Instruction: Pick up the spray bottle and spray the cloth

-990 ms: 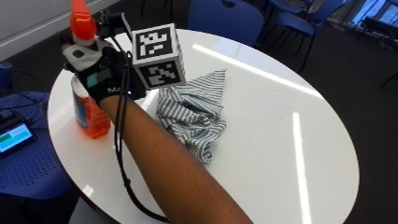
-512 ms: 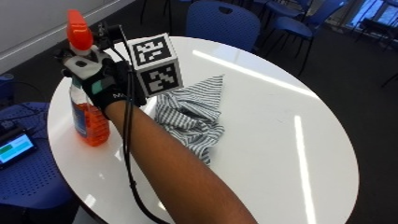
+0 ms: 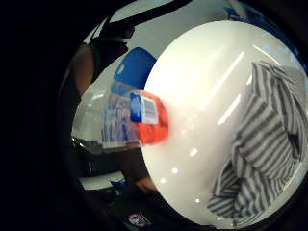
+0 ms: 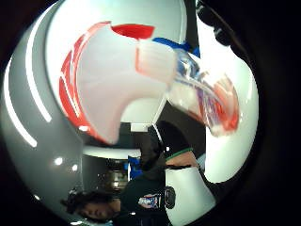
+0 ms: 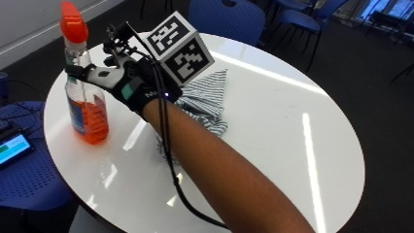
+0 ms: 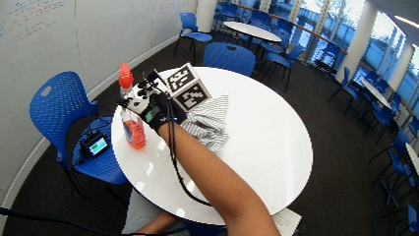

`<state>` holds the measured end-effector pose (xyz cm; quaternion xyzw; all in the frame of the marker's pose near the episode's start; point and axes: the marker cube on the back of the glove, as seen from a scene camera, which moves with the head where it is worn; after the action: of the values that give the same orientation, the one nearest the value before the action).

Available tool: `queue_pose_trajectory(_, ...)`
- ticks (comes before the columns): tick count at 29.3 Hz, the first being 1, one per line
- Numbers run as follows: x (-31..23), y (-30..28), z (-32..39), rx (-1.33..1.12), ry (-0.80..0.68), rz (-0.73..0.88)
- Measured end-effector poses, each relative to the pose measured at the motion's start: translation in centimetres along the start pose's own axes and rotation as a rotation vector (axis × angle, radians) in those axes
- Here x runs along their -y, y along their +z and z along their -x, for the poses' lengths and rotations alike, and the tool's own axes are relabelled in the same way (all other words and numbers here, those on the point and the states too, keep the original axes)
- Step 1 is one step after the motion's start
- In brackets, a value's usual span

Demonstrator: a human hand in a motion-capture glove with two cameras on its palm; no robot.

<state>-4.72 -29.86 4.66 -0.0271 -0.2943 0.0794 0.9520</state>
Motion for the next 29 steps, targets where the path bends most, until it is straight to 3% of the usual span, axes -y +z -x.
queue_pose_trajectory(5, -3.2, -1.2, -0.4, -0.156, -0.017, 0.074)
queue_pose_trajectory(13, -9.9, -2.2, 0.7, -0.392, -0.136, 0.042)
queue_pose_trajectory(29, -20.8, 2.2, 1.8, -0.63, -0.331, 0.222)
